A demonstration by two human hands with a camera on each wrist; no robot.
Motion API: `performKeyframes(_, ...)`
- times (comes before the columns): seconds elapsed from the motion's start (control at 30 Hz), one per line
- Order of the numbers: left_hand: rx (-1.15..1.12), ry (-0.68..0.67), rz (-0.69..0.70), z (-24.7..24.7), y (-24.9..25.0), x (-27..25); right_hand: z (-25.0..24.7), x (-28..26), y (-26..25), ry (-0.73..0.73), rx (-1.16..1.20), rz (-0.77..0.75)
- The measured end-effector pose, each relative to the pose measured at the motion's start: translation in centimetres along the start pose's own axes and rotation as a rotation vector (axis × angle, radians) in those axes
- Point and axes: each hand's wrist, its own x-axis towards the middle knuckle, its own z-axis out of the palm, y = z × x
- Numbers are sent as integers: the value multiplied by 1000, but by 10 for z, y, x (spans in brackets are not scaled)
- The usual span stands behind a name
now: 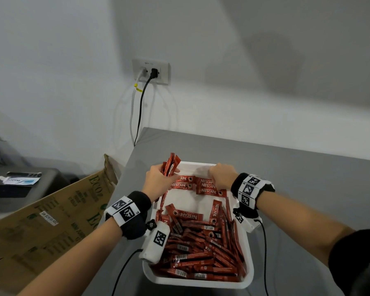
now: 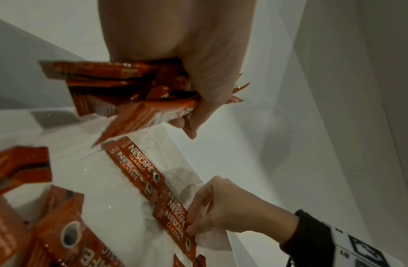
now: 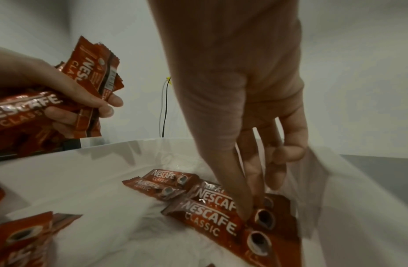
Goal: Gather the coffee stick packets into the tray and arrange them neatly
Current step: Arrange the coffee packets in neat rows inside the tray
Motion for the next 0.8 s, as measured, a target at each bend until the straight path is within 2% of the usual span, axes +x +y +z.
performKeyframes(0.37,-7,10,-11,-1,2,-1,3,-7,-8,7,-87,-40)
performKeyframes(0.5,-19,42,-22,-6,1,0,-11,-2,-11,-47,-19,-29)
performKeyframes(0.67,-47,71,-21,-11,1,2,-28,7,-43,134,206,-116)
performKeyframes(0.8,-50,102,-14,-15,0,2,-23,18,-72,138,112,-162)
